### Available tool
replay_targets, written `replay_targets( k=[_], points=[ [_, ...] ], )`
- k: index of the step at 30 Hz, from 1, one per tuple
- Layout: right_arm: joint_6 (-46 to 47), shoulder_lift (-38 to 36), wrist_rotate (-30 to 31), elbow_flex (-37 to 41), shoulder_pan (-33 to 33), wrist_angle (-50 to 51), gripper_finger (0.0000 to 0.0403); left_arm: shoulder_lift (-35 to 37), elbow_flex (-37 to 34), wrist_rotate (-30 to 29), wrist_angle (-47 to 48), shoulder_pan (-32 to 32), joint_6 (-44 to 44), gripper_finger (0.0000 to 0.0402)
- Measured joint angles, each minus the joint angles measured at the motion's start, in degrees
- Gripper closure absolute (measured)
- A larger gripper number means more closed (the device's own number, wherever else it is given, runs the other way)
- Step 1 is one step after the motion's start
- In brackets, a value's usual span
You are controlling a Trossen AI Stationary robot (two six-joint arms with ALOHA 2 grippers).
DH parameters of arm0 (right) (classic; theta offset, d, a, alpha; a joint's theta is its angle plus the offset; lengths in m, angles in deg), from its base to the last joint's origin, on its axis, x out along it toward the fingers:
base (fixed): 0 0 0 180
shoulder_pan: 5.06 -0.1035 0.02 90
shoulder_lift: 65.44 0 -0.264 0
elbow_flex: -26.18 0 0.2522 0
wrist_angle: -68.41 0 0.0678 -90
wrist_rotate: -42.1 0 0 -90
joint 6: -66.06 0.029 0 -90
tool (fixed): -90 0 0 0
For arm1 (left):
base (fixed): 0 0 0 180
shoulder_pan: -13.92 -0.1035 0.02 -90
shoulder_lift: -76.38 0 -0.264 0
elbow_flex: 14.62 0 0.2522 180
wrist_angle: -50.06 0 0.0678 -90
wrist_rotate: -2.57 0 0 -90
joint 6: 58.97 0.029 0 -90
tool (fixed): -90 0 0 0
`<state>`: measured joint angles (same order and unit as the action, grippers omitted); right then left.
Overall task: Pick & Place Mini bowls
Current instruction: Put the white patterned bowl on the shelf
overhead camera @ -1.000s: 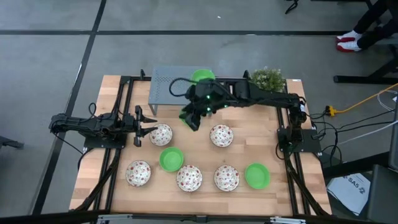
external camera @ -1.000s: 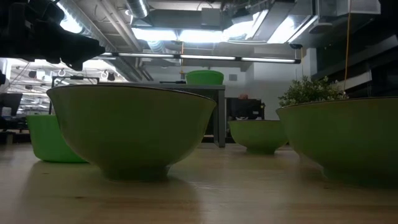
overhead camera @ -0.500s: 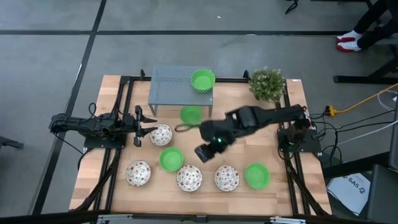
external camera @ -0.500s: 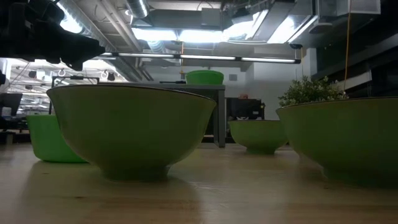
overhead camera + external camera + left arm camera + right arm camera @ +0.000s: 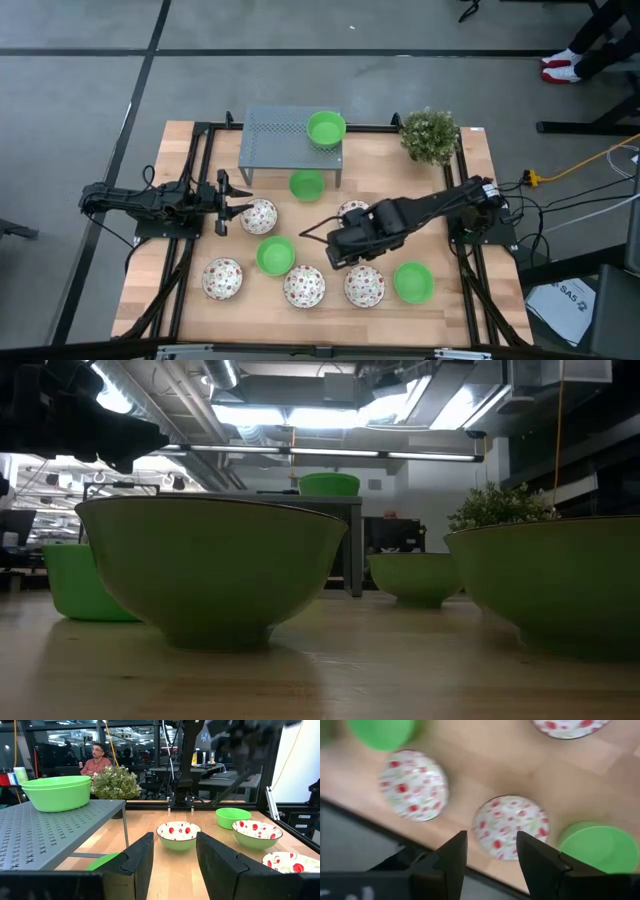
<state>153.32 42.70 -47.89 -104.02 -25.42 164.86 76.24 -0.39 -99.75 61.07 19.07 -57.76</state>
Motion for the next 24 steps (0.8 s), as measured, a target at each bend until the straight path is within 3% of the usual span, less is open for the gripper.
replay_targets(
  k=[6,14,17,24],
  points=[
    [-0.53,0.00,0.69,10.38,2.30,-1.82,0.0232,0.00,0.02,-0.01,0.00,-0.02,0.00,0.0258],
    [-13.23,0.09,6.59,23.33,6.30,-20.55,0.0232,0.00,0.00,-0.01,0.00,0.00,0.00,0.0258],
    [-17.70,0.09,9.00,25.93,7.70,-24.85,0.0232,0.00,0.01,-0.02,0.00,-0.02,0.00,0.0258],
    [-27.98,0.09,12.41,26.69,9.85,-24.73,0.0232,0.00,0.02,-0.02,0.00,-0.02,0.00,0.0258]
  ],
)
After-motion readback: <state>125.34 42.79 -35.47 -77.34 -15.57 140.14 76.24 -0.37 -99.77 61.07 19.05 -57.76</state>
